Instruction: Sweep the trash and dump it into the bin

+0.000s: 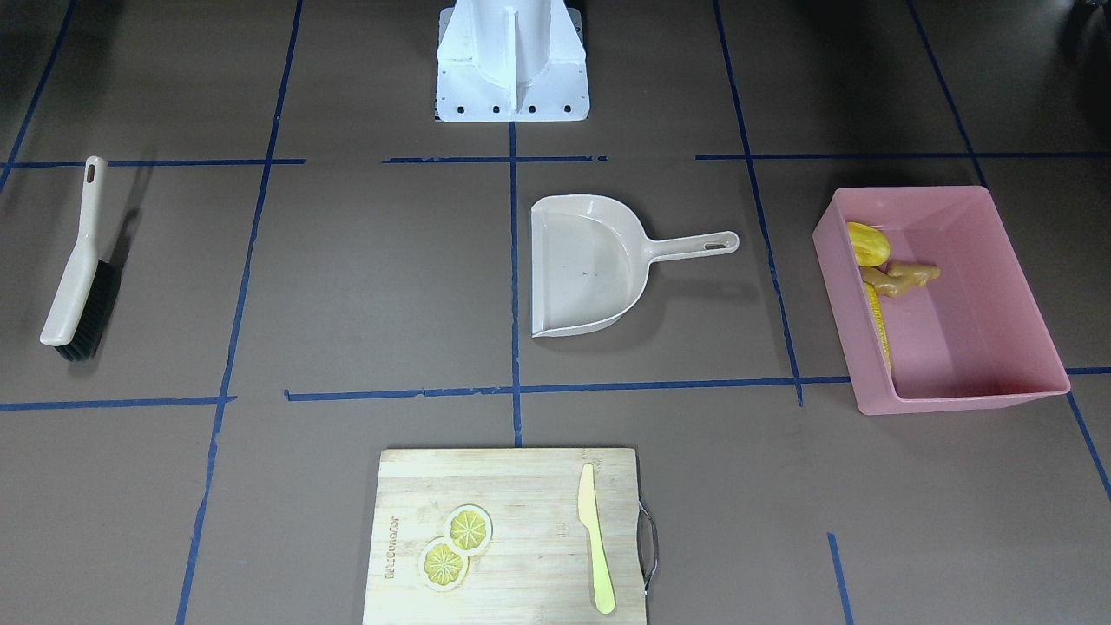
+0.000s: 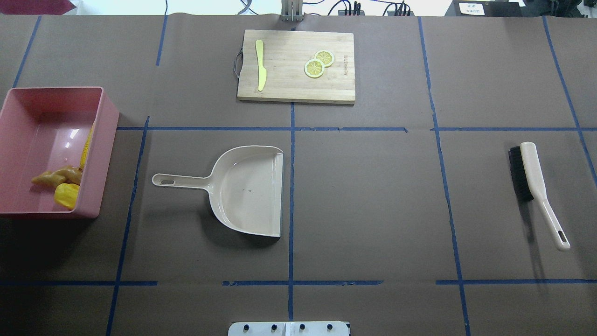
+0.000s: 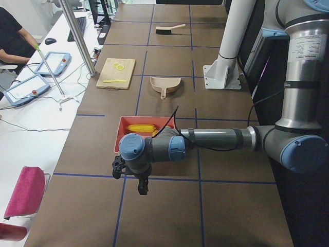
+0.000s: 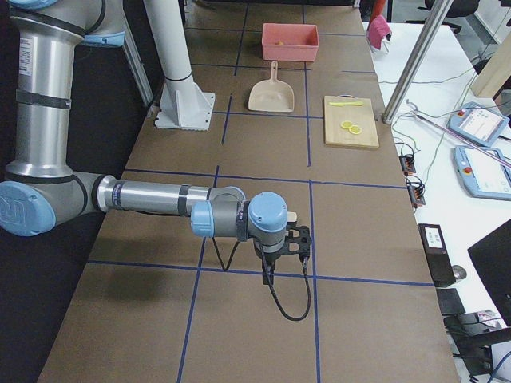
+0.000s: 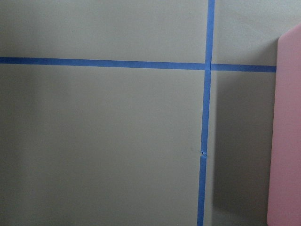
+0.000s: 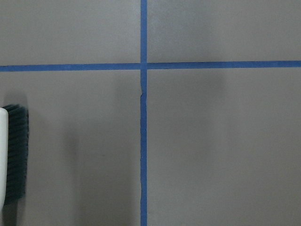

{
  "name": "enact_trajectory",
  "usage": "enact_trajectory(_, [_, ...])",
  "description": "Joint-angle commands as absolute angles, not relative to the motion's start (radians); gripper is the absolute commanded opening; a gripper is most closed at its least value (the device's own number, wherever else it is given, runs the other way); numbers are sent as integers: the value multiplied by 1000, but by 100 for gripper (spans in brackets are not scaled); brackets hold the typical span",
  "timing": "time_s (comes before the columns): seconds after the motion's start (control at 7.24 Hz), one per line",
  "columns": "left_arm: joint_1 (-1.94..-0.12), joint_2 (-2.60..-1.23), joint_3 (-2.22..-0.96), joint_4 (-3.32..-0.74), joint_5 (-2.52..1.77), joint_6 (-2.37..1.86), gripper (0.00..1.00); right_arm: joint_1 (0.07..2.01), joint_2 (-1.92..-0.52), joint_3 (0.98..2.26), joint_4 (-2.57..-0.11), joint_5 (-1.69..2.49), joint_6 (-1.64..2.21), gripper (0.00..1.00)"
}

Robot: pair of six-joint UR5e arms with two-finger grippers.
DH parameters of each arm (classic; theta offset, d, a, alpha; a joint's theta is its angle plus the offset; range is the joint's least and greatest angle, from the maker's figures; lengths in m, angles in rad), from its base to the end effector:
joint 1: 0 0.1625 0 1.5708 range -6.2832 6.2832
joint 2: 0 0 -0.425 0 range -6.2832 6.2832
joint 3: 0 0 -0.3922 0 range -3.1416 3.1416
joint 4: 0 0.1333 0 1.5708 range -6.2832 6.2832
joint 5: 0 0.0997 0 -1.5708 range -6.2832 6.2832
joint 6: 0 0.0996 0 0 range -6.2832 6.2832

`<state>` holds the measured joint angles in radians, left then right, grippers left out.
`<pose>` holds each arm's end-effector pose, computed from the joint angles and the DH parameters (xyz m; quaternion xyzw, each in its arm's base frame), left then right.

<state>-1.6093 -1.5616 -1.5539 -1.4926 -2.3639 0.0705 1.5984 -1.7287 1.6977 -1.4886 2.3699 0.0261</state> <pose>-0.0808 -0.4773 0.6776 -0.0270 0.3878 -0.0054 0.9213 0.0737 -0.4264 0.6586 0.0239 -0.3889 0.0148 0.9209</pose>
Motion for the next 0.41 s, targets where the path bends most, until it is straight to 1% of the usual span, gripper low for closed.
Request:
enact_trajectory(0.0, [-1609, -1565, -1554, -1493, -2364, 72, 100, 1598, -1729, 1697, -1488, 2368, 26, 100])
enact_trajectory(0.28, [-1609, -1566, -1554, -1494, -2364, 72, 100, 1598, -1732, 1694, -1482, 2367, 25, 100])
